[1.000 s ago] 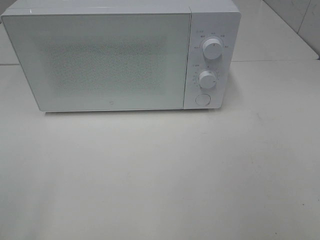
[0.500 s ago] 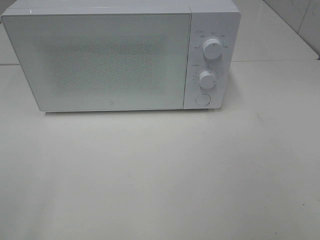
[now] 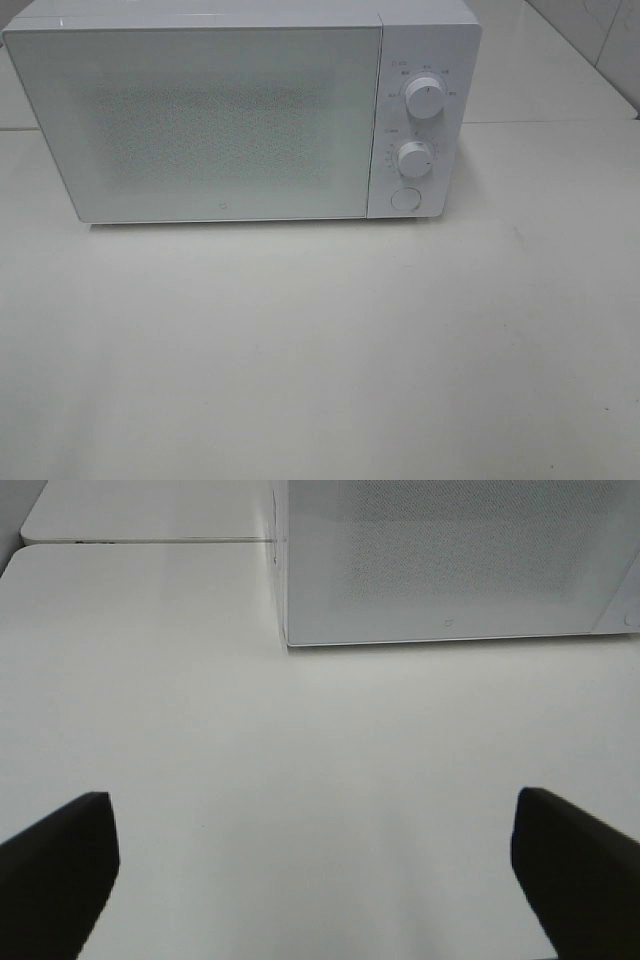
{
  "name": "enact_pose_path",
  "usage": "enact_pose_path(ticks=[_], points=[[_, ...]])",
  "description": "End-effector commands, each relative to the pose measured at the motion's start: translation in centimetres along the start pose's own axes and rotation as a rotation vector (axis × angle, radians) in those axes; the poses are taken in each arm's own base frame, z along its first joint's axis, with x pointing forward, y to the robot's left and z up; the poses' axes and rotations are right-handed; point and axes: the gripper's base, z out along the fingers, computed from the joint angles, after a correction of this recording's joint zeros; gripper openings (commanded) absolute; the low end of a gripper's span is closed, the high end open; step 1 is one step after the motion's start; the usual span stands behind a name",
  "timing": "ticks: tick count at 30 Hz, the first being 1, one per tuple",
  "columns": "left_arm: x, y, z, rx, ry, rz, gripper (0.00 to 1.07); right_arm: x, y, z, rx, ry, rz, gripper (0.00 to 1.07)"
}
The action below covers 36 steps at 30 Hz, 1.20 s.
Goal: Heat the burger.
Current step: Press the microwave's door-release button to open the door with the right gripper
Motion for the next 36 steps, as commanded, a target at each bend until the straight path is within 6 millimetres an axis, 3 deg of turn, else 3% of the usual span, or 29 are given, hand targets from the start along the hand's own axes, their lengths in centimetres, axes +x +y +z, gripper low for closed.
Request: enact_pose_path(ticks=[1, 10, 16, 21, 23, 36], points=[[0.1, 0.0, -0.2, -0.004, -0.024, 0.003, 1.00, -1.2, 0.2, 1.0, -0.004, -0.035, -0.012, 0.71], [0.1, 0.0, -0.2, -0.004, -0.024, 0.003, 1.00, -2.9, 0.7, 4.3, -0.012, 0.003, -0.024, 0.71], [0.1, 0.0, -0.2, -0.004, -0.024, 0.003, 1.00, -3.7, 1.1, 8.0, -0.015, 0.081, -0.035, 0.71], [0.1, 0.0, -0.2, -0.004, -0.024, 0.003, 1.00, -3.9, 1.3, 9.9, -0.018, 0.110, -0.038, 0.71], [0.1, 0.0, -0.2, -0.004, -0.024, 0.003, 1.00, -4.0, 1.4, 11.6, -0.021, 0.133, -0.036, 0.71], [0.1, 0.0, -0.2, -0.004, -0.024, 0.003, 1.00, -3.5, 2.0, 16.2, -0.042, 0.134, -0.024, 0.71]])
